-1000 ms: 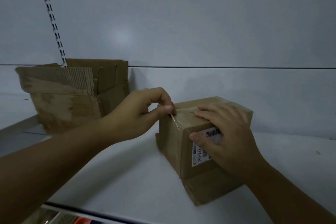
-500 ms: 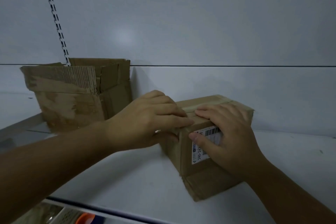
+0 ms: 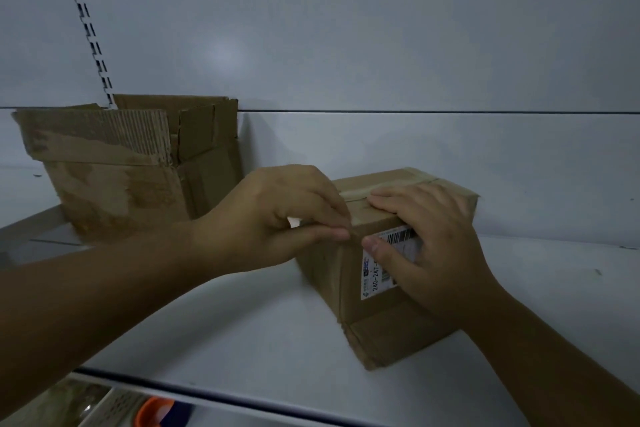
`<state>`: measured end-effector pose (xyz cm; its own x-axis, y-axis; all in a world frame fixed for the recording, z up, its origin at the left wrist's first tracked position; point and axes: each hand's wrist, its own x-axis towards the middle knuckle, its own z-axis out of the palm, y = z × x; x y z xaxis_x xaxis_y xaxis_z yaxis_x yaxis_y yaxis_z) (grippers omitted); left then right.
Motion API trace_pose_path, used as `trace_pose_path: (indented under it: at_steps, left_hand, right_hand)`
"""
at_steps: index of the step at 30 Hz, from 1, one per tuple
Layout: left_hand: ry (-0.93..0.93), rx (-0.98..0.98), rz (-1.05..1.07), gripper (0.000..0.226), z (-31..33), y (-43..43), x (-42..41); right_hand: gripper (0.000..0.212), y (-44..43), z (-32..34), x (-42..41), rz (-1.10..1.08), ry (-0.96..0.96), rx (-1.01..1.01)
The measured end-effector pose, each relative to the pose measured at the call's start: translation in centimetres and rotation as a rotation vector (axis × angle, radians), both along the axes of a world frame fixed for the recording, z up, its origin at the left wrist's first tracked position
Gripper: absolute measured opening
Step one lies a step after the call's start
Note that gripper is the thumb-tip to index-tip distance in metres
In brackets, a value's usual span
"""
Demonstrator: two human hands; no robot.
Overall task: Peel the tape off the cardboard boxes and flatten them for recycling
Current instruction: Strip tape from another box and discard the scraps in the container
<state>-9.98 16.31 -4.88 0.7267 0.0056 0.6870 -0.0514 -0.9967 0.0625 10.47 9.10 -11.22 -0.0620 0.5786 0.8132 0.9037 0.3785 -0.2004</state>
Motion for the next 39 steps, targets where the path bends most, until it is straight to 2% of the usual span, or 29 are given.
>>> trace_pose_path:
  at_steps: [4, 7, 10, 14, 19, 21, 23, 26, 28, 30, 31, 33, 35, 37, 39]
  left_hand:
    - [-0.136, -0.530, 0.037, 0.014, -0.5, -0.6, 0.6]
    - [-0.201, -0.750, 0.096, 0.007, -0.8, -0.8, 1.1]
    - [-0.242, -0.816, 0.109, 0.008, -0.5, -1.4, 1.6]
    - [-0.242, -0.787, 0.204, 0.015, -0.5, -1.5, 2.1]
    - [-0.473, -0.930, 0.274, 0.016, 0.8, 0.0, 2.2]
    - [-0.426, -0.950, 0.301, 0.018, 1.4, 1.1, 2.1]
    - [-0.386, -0.988, 0.261, 0.033, 1.2, 1.8, 1.5]
    - [-0.236, -1.056, 0.020, 0.036, 1.5, 1.5, 0.3]
    - [-0.007, -0.970, -0.024, 0.040, 2.0, 0.8, -0.2]
    - [0.260, -0.801, 0.110, 0.049, 1.7, 0.5, -0.6]
    - [0.298, -0.685, 0.137, 0.052, 1.0, 0.7, -0.8]
    - [0.213, -0.362, 0.186, 0.059, -0.4, 0.6, -1.2]
    - [0.066, -0.227, 0.158, 0.046, -2.0, 1.4, -1.3]
    - [-0.048, -0.303, 0.084, 0.028, -2.3, 1.9, -0.8]
    - [-0.053, -0.448, 0.026, 0.022, -1.8, 2.1, -0.5]
  right_hand:
    - [0.050, 0.1, 0.0, 0.0, 0.000, 0.011, 0.009]
    - [0.051, 0.1, 0.0, 0.0, 0.002, 0.016, 0.019]
    - [0.050, 0.1, 0.0, -0.1, 0.005, 0.017, 0.032]
    - [0.049, 0.1, 0.1, -0.2, 0.005, 0.028, 0.035]
    - [0.050, -0.1, 0.0, -0.3, 0.009, 0.037, 0.049]
    - [0.050, 0.0, -0.3, -0.1, 0.007, 0.038, 0.040]
    - [0.049, 0.1, -0.5, 0.1, 0.011, 0.031, 0.035]
    - [0.048, 0.2, -0.4, 0.5, 0.079, 0.074, 0.013]
    - [0.045, 0.2, -0.1, 0.9, 0.148, 0.145, 0.006]
    - [0.043, 0.2, 0.3, 1.1, 0.186, 0.193, 0.016]
    - [0.043, 0.2, 0.5, 1.1, 0.190, 0.214, 0.019]
    - [0.045, 0.3, 0.8, 0.8, 0.184, 0.250, 0.018]
    - [0.044, 0.3, 0.8, 0.7, 0.175, 0.246, 0.023]
    - [0.046, 0.1, 0.7, 0.6, 0.139, 0.211, 0.028]
    - [0.050, -0.3, 0.6, 0.2, 0.050, 0.149, 0.059]
